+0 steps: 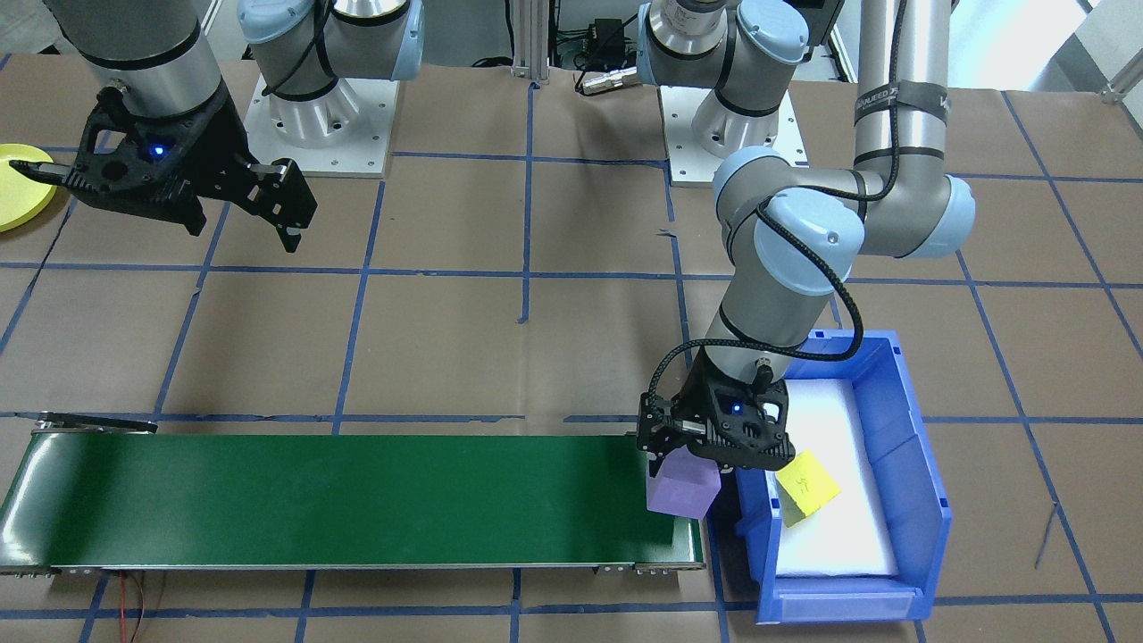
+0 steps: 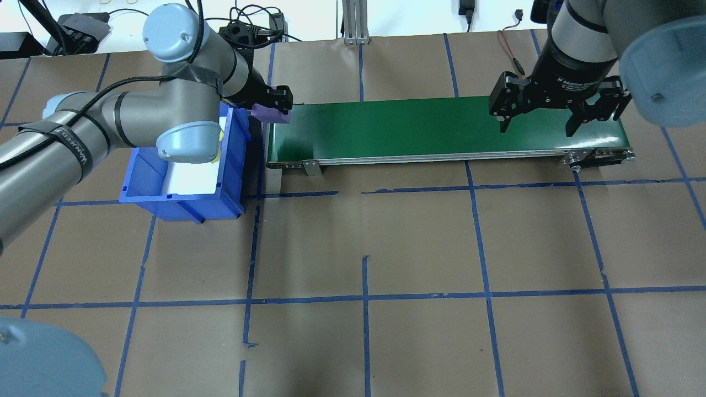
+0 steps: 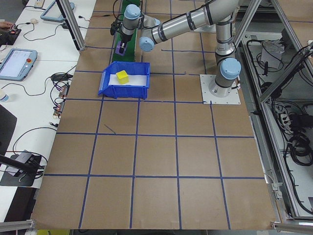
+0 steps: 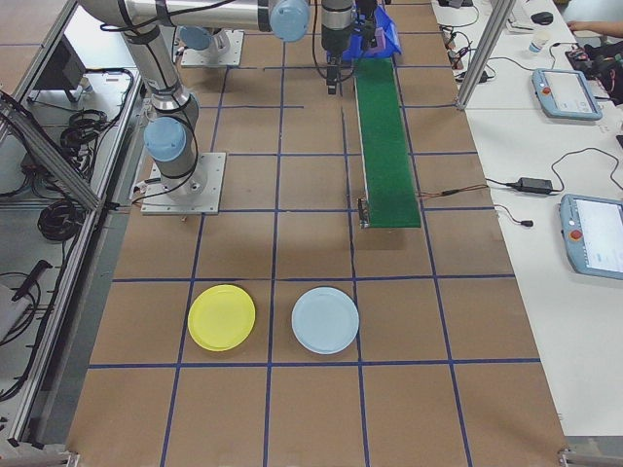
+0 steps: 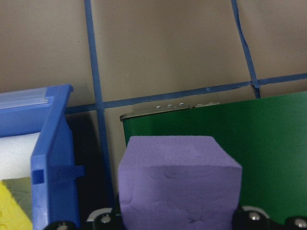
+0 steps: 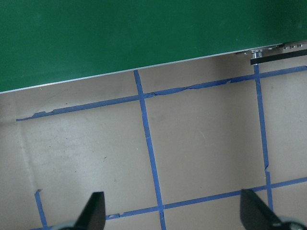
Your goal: Move block left to right into plate
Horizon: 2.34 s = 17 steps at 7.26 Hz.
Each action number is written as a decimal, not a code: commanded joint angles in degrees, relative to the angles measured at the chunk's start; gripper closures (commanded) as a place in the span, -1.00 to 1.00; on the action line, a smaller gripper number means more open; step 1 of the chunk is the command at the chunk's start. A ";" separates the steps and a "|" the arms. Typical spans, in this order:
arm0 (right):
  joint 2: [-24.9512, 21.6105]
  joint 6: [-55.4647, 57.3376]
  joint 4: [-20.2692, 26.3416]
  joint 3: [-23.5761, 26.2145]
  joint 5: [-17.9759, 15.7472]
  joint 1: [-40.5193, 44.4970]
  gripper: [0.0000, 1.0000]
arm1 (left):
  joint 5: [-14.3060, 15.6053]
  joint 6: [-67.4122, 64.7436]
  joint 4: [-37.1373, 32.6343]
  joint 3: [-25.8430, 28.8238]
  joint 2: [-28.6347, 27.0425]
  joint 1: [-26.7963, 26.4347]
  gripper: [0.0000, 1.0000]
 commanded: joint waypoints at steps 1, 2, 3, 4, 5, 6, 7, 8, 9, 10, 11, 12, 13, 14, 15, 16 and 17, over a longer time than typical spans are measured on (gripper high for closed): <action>0.12 -0.02 0.00 0.00 -0.14 -0.04 -1.00 | 0.46 -0.82 0.15 0.12 -2.60 -1.27 -0.60; 0.12 -0.02 0.00 0.00 -0.14 -0.21 -1.00 | 0.29 -1.86 -0.03 0.38 -2.43 -1.46 -1.00; 0.12 -0.02 0.00 0.00 -0.06 -0.22 -1.00 | 0.38 -1.26 -0.03 1.43 -2.43 -1.46 -1.00; 0.12 -0.02 0.00 0.00 -0.06 -0.22 -1.00 | 0.82 -1.17 -0.38 3.61 -1.21 -1.37 -1.00; 0.12 -0.02 0.00 0.00 -0.06 -0.13 -1.00 | 1.34 -0.99 -5.95 6.68 1.15 -0.50 -1.00; 0.12 -0.10 0.00 0.00 -0.06 -0.22 -1.00 | 4.22 -0.82 -11.14 9.32 3.70 2.81 -1.00; 0.12 -0.19 0.00 0.00 -0.14 -0.39 -1.00 | 4.33 1.79 -15.28 10.22 4.85 7.55 -1.00; 0.12 -0.19 0.00 0.00 -0.06 -1.26 -1.00 | 4.16 8.08 -15.50 9.44 4.52 11.07 -1.00; -0.14 -0.11 -0.09 -0.17 0.03 -1.62 -1.00 | 4.68 16.85 -15.50 9.09 3.56 13.81 -1.00; -0.05 0.24 -0.44 -0.09 0.03 -1.71 -1.00 | 4.60 20.42 -15.50 9.00 2.24 16.36 -1.00; -0.14 0.42 0.43 -0.78 -0.58 -1.88 -1.00 | 4.08 19.32 -15.50 8.99 0.75 17.34 -1.00; -0.75 0.16 0.44 -2.36 -0.67 -1.80 -1.00 | 3.90 15.13 -15.50 9.26 -0.48 17.35 -1.00; -0.15 -0.45 0.35 -1.76 -0.93 -1.97 -1.00 | 3.72 1.60 -15.41 9.26 -0.76 17.26 -1.00; 0.64 0.50 -0.52 -0.54 -1.02 -1.97 -1.00 | 3.81 -9.93 -15.15 9.17 -0.76 17.26 -1.00; 2.13 -0.19 -0.70 0.52 -1.72 -3.02 -1.00 | 3.89 -15.44 -15.23 8.30 -0.93 17.26 -1.00; 3.19 0.50 -0.79 1.75 -1.81 -4.86 -1.00 | 3.72 -21.06 -14.89 7.33 -1.11 17.18 -1.00; 4.24 0.25 -3.92 2.98 -1.81 -6.88 -1.00 | 3.55 -26.51 -14.88 7.24 -1.29 17.09 -1.00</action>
